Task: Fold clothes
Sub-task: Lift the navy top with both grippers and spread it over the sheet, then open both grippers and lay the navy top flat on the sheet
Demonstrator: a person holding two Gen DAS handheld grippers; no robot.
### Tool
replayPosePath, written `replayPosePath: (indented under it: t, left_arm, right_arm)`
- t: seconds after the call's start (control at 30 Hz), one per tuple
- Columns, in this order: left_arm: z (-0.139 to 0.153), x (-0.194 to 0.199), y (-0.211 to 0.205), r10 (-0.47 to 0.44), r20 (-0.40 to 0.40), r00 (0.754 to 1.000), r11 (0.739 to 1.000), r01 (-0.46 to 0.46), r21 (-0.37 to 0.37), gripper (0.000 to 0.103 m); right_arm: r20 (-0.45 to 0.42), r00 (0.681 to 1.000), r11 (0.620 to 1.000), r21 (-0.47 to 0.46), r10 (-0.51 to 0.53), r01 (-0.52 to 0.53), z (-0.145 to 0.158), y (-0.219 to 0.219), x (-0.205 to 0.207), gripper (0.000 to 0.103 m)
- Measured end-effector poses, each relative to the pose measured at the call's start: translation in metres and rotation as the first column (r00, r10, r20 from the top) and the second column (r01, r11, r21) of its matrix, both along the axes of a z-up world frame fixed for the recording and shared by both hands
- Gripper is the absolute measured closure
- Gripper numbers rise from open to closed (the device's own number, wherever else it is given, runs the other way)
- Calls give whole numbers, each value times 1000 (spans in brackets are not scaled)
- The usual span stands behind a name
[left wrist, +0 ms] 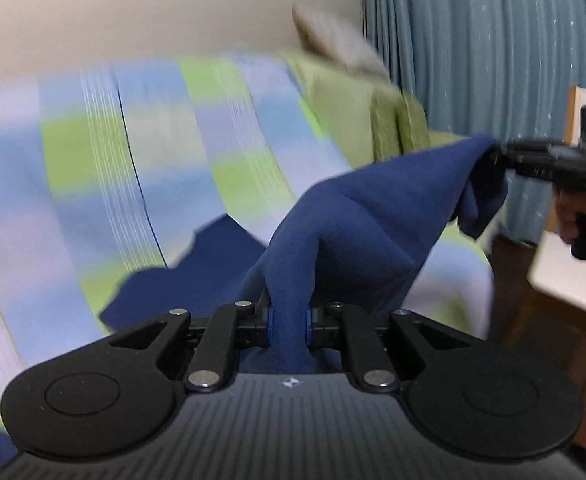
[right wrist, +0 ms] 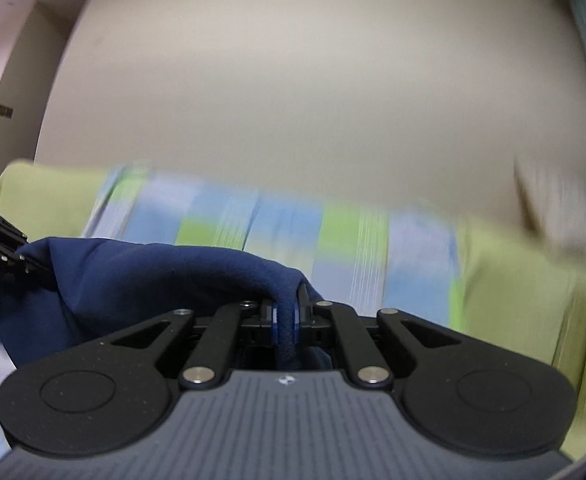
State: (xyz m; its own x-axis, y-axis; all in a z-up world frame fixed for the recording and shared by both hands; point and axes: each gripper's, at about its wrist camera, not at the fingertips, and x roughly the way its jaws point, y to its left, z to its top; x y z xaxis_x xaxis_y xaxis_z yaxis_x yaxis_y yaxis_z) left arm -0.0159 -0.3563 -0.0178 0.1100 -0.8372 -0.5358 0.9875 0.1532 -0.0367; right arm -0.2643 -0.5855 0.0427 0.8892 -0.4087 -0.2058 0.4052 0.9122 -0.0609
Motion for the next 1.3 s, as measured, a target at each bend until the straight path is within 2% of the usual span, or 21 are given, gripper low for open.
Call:
replayPosePath:
  t: [0.03,0.1,0.17,0.3,0.37,0.43,0.6,0.67,0.7,0.77,0.83,0.9,0.93,1.1,1.17,1.3]
  left_arm:
    - [-16,-1,1,1,-26,1000,1000,0,30,90]
    - [-53,-8,0,-7,-90,996,997,15,80,89]
    - [-66,-17,7,-14,-79,997,996,21,85,89]
    - [-64,-24,10,-32,-97,995,996,40,82,82]
    - [-62,-17,25,-44,-109,993,996,52,73,67]
    - [-55,-9,37,-53,-129,990,996,61,58,58]
    - [-41,4,61,-61,-140,988,998,65,22,46]
    - [-33,12,64,-55,-139,989,998,57,5,43]
    - [-28,17,63,-50,-135,990,999,50,-7,42]
    - [-24,24,60,-36,-121,992,999,34,-16,34]
    - [-25,36,51,-10,-106,994,1000,10,-7,33]
    - [-32,52,40,30,-101,994,999,-28,21,33]
    - [-36,59,35,51,-99,994,998,-47,35,33]
    - [-62,97,24,191,-105,976,976,-178,126,33]
    - [-73,110,34,237,-160,958,965,-213,155,33]
    - [-92,123,48,247,-274,929,962,-201,185,33]
  right_arm:
    - [-60,998,993,117,-13,20,-38,-1,-9,98]
    - [-140,990,966,251,-32,66,-81,-8,-23,98]
    - [-190,981,954,281,-50,103,-111,-13,-37,98]
    - [-255,966,945,304,-40,119,-126,-11,-35,97]
    - [-275,961,944,304,-40,126,-122,-9,-31,94]
    - [-295,955,943,305,-40,134,-130,-9,-29,91]
    - [-303,953,926,359,1,113,-116,2,-40,81]
    - [-277,960,915,396,34,82,-104,11,-47,53]
    - [-258,965,911,407,44,67,-99,14,-51,50]
    - [-231,972,910,412,50,51,-89,21,-58,50]
    - [-177,984,903,427,32,48,-82,22,-66,49]
    - [-138,990,891,452,22,43,-80,16,-71,42]
    - [-137,990,889,455,17,48,-81,12,-71,35]
    - [-187,982,881,468,20,71,-103,-20,-44,33]
    - [-218,975,890,451,42,62,-110,-32,-29,33]
    - [-269,961,900,432,63,62,-123,-59,-9,33]
